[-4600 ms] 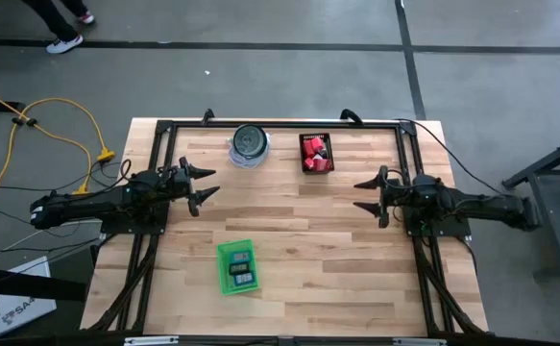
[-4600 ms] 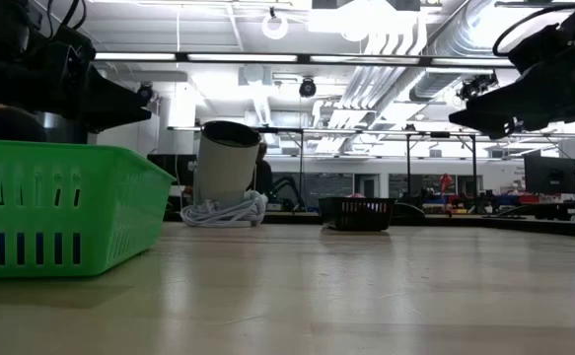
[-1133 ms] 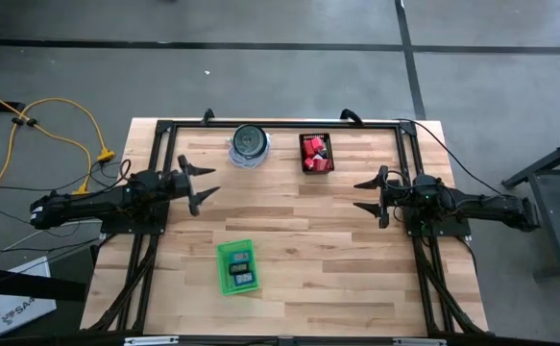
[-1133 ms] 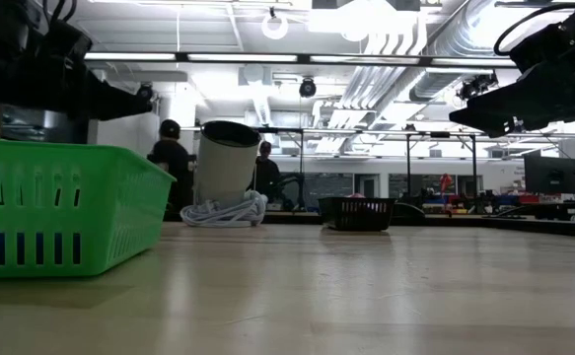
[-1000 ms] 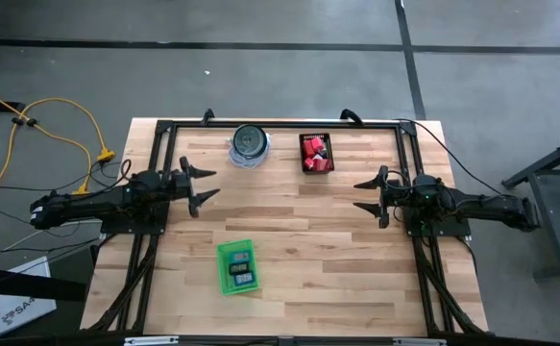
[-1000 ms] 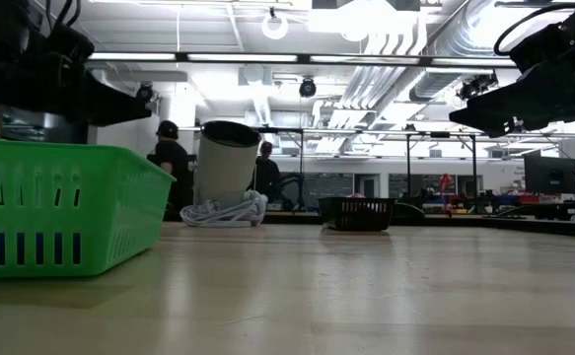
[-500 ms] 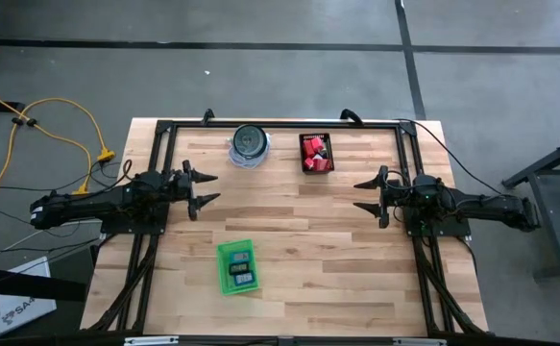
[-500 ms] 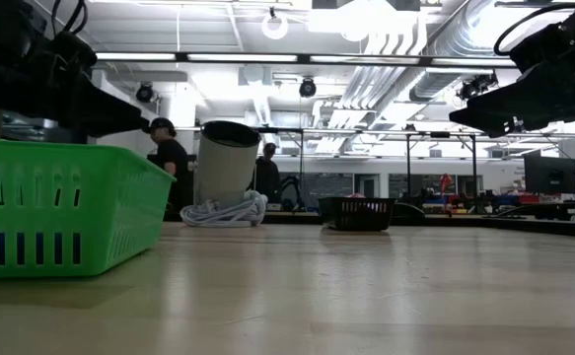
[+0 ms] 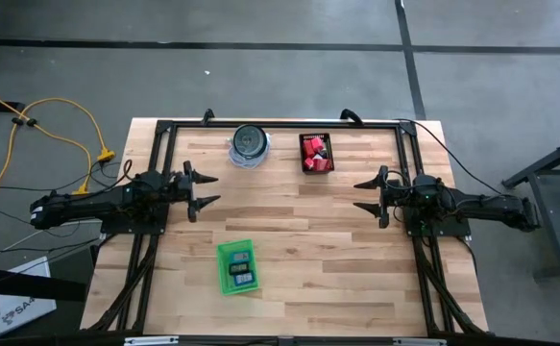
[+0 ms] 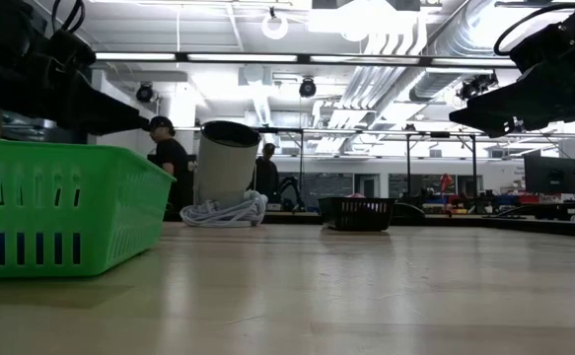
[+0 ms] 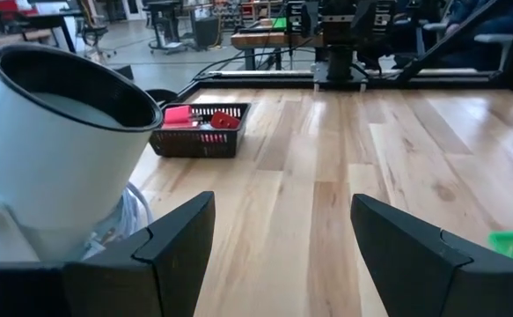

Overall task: Pick & Place Office items
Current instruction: Return to Home Position

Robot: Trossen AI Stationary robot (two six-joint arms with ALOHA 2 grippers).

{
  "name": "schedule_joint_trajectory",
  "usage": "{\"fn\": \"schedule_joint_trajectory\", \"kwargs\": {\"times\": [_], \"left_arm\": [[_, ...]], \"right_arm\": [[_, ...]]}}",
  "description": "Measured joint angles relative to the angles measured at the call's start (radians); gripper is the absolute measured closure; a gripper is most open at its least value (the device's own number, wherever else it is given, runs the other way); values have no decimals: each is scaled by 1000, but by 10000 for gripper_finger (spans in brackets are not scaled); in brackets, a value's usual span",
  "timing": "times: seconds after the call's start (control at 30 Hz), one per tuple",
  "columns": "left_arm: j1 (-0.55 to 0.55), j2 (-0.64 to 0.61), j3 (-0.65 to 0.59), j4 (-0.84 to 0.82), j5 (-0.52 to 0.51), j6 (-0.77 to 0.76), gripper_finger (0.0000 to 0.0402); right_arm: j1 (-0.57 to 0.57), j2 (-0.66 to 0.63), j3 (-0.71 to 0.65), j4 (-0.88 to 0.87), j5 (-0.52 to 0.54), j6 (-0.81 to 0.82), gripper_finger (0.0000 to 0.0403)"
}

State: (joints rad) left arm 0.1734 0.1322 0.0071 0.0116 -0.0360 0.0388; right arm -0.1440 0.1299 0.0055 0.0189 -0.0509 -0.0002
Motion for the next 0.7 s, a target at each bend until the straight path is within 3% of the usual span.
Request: {"fn": "schedule_joint_trajectory", "kwargs": {"times": [0.7], "left_arm": [[0,0,0,0,-2,-11,143]], "right_arm": [[0,0,0,0,0,0,155]]}}
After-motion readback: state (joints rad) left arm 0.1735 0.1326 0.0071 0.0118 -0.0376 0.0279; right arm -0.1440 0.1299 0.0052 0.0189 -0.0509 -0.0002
